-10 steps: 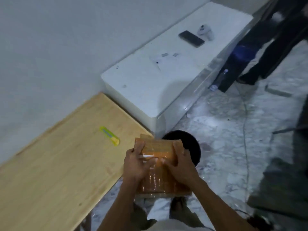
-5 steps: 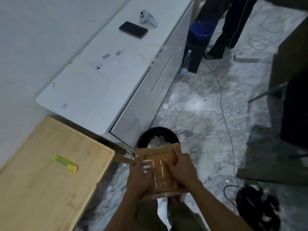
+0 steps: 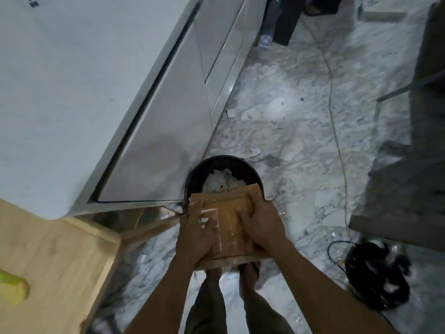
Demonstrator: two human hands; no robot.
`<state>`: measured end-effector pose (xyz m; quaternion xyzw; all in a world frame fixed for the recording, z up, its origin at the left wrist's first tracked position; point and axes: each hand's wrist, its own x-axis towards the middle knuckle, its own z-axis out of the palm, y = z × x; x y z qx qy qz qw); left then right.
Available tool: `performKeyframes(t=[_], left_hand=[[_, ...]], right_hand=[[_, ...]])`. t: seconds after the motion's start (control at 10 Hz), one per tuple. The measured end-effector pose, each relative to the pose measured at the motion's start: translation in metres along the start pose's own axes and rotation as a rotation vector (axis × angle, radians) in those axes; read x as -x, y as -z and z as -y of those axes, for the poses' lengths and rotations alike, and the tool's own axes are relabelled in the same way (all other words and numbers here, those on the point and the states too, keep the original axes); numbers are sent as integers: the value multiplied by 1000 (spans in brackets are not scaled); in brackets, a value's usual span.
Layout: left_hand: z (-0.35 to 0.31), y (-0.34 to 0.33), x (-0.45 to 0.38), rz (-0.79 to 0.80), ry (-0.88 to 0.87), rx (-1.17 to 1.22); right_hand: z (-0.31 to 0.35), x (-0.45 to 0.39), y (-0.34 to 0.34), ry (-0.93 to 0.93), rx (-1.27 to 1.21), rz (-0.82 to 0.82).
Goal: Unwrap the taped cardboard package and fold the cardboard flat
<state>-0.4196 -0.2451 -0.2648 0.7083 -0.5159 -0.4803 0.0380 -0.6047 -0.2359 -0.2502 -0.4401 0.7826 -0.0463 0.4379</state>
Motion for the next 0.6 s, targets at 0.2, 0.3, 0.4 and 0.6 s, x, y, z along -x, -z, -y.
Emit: performKeyframes(t=[0.2,0.3,0.4,0.6], left_hand=[[21,-24,-37,18,12,-125],[19,-27,-38,-11,13,-46],[13,-26,-41,-32,-8,-23],[-2,-20,-34,-82,-50,-20]], right_hand=[[-14,-40,-25,23,35,-42],[-15,-42,-25,43,18,-48],[-11,-43,-20,51,-5,-20],[1,-29,-4,66,-55,-43]])
